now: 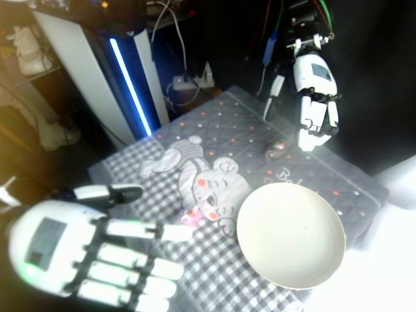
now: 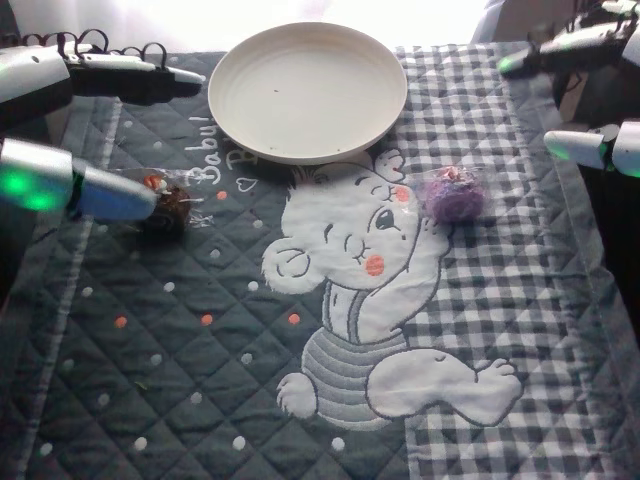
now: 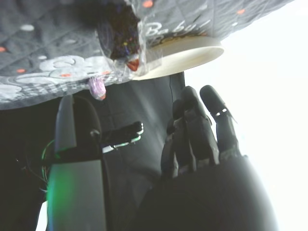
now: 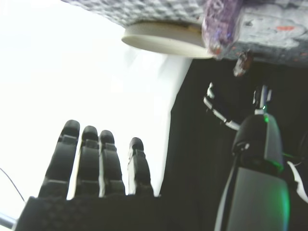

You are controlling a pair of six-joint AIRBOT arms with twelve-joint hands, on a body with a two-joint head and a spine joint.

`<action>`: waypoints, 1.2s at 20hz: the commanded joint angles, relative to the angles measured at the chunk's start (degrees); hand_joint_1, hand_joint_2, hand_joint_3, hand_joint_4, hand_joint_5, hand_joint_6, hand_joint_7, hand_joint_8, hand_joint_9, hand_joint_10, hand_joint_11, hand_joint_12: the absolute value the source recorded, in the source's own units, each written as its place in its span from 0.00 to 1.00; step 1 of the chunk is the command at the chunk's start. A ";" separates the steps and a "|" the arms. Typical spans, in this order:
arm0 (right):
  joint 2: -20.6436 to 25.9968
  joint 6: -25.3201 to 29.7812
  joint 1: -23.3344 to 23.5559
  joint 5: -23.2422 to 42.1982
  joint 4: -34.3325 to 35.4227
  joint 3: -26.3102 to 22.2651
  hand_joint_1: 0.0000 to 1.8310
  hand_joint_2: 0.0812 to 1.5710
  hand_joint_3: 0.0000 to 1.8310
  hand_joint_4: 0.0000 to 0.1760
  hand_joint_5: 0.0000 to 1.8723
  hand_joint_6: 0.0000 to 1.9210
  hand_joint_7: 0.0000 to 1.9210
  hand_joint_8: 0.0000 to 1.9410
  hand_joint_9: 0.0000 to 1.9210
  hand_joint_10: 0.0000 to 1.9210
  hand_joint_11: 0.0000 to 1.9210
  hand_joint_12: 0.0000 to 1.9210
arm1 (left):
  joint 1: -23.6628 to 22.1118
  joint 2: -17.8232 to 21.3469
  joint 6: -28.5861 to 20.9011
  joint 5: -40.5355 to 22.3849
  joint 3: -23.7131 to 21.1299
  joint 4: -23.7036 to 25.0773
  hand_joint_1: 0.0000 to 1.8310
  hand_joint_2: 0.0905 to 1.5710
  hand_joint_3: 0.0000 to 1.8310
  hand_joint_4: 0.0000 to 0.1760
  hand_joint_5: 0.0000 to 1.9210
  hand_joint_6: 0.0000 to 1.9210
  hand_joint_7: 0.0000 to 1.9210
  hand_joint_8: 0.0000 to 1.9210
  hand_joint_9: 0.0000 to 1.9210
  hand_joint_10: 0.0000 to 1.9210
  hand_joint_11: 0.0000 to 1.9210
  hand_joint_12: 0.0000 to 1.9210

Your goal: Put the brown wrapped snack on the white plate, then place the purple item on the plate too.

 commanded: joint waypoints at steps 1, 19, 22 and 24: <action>0.07 0.91 0.70 6.26 1.87 0.23 0.43 0.78 0.00 0.47 0.31 0.00 0.30 0.00 0.28 0.01 0.04 0.48 | -0.48 0.05 -0.09 -5.40 0.20 -1.23 0.29 0.61 0.00 0.69 0.19 0.00 0.22 0.00 0.23 0.01 0.00 0.41; -4.08 1.79 9.68 0.57 -10.37 0.68 0.44 0.79 0.00 0.42 0.32 0.00 0.32 0.00 0.33 0.00 0.12 0.56 | -3.43 -9.65 -0.11 7.94 8.05 5.51 0.55 0.55 0.00 0.28 0.34 0.00 0.44 0.01 0.50 0.04 0.16 0.63; -4.36 1.79 9.68 0.50 -10.61 0.77 0.44 0.79 0.00 0.22 0.33 0.00 0.33 0.00 0.33 0.00 0.10 0.60 | -3.46 -11.17 -0.10 8.96 9.36 5.52 0.71 0.64 0.00 0.00 0.45 0.00 0.55 0.34 0.58 0.12 0.22 0.71; -4.46 1.79 9.68 0.50 -10.61 0.85 0.46 0.78 0.00 0.27 0.33 0.00 0.33 0.00 0.34 0.00 0.12 0.61 | -3.49 -11.58 -0.12 9.18 9.84 5.28 0.70 0.67 0.00 0.00 0.57 0.27 0.53 0.59 0.51 0.68 0.31 0.91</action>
